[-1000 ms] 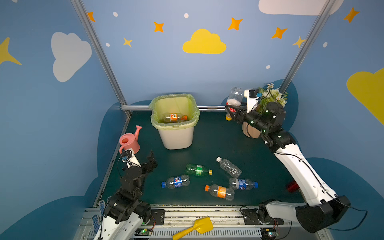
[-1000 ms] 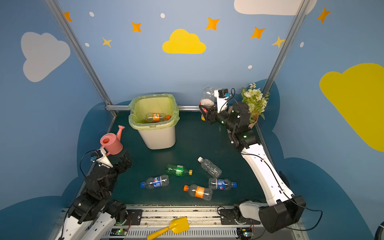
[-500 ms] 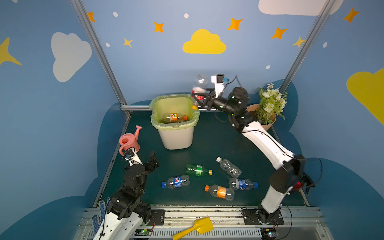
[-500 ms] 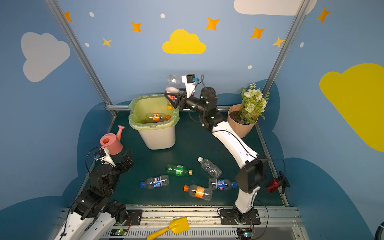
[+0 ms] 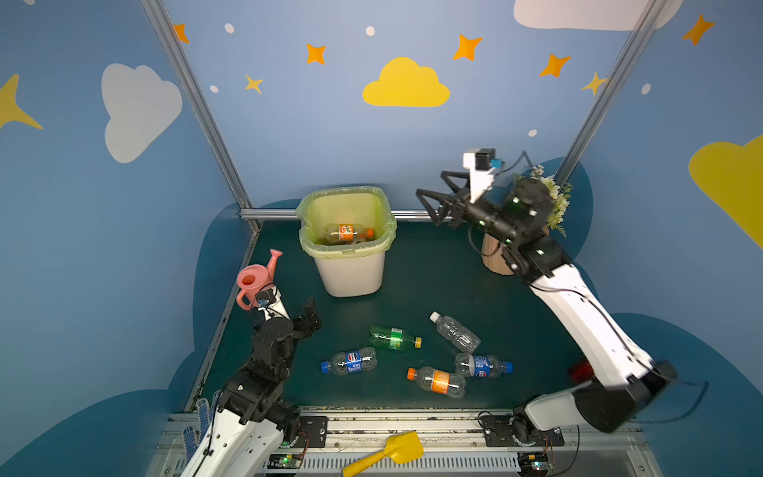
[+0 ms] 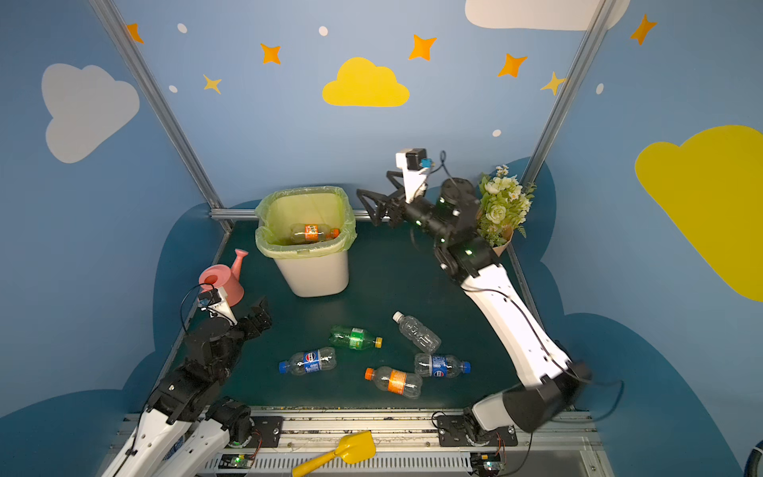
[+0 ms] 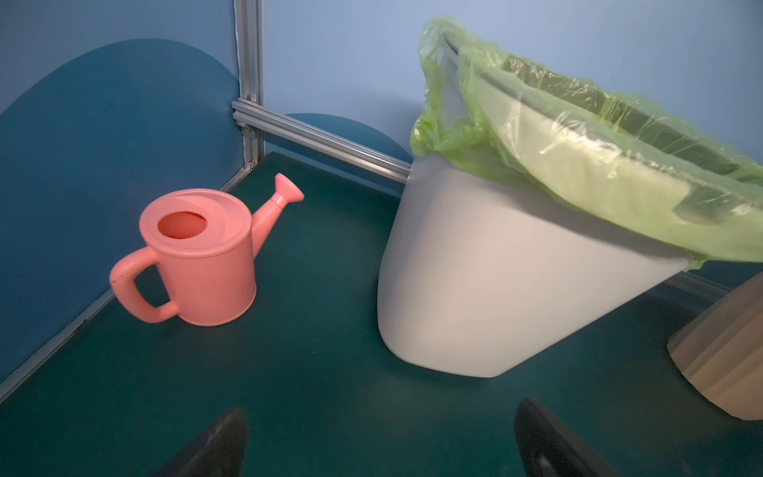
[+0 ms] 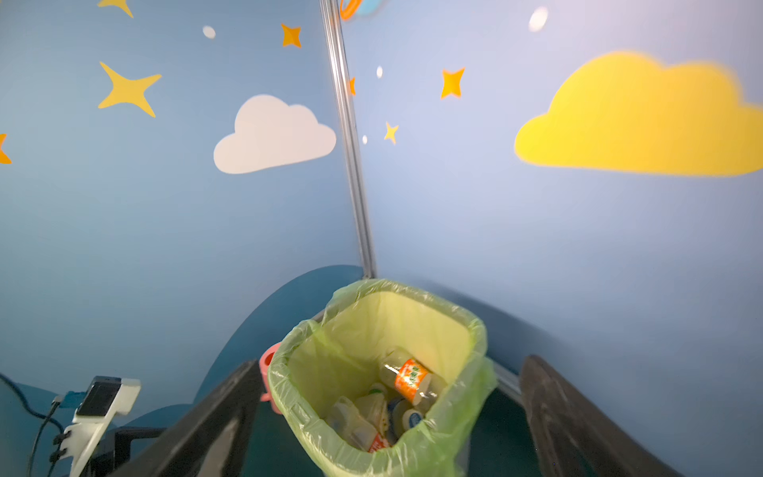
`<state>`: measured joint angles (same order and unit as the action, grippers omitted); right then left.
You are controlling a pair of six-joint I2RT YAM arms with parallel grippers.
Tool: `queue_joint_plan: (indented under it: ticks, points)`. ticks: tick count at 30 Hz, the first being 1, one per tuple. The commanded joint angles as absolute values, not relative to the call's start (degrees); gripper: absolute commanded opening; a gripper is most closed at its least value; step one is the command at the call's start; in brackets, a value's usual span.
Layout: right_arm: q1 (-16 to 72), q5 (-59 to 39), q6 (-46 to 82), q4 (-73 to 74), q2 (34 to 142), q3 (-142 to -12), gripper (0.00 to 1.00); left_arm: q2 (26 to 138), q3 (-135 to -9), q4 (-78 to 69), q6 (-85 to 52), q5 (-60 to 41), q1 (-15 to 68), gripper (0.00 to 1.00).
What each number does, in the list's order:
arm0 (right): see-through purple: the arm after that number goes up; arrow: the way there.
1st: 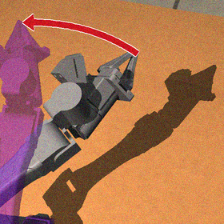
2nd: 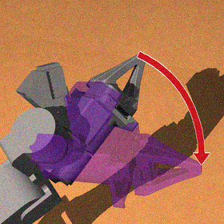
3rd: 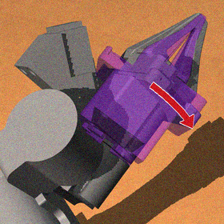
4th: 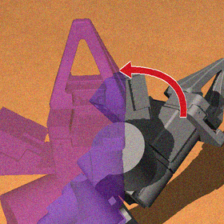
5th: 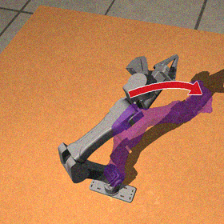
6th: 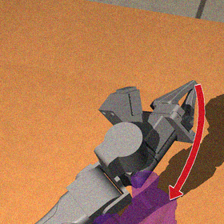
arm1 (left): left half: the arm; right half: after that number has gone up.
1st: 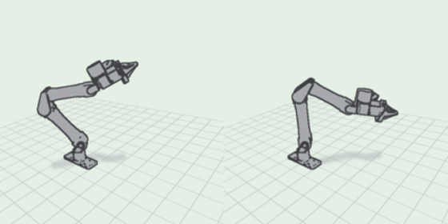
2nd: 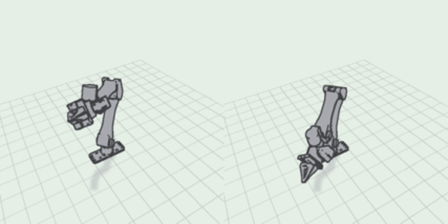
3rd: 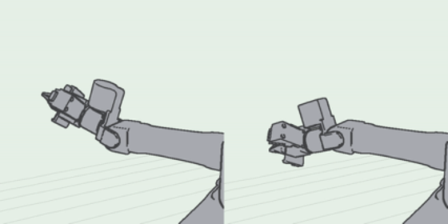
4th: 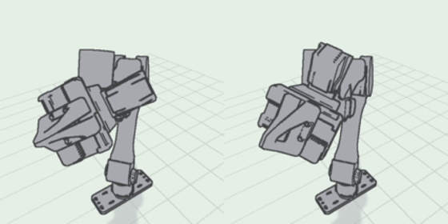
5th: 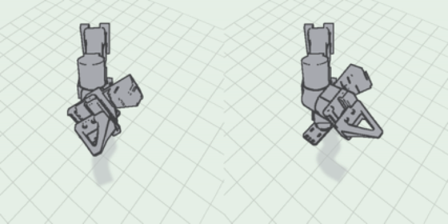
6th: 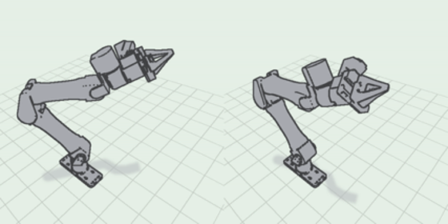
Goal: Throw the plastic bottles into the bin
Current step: 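Lower the right gripper onto the white-capped clear bottle and close it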
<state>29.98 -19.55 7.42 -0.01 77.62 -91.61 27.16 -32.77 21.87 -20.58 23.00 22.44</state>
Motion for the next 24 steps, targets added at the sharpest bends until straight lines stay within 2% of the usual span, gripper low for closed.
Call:
queue_joint_plan:
  ticks: [1, 3, 6, 12, 24]
  points:
    - [28.03, -14.58, 3.17, -6.17, 75.37, -82.88, 0.97, 28.1, -34.74, 20.17, -18.59, 21.02, 22.58, 1.0]
    - [26.17, -13.93, 3.16, -10.35, 73.39, -78.31, 0.97, 27.88, -33.84, 19.02, -18.64, 20.7, 23.02, 1.0]
    - [24.91, -7.53, 3.47, -17.6, 71.26, -72.02, 0.97, 27.32, -32.32, 17.71, -19.34, 21.04, 23.93, 1.0]
    - [23.95, -3.62, 6.87, -23.32, 66.51, -58.68, 0.96, 26.89, -31.64, 18.26, -17.84, 22.16, 25.79, 1.0]
    - [24.08, -4.79, 15.45, -35.58, 62.22, -45.02, 0.95, 30.03, -29.97, 15.3, -17.18, 22.15, 28.51, 1.0]
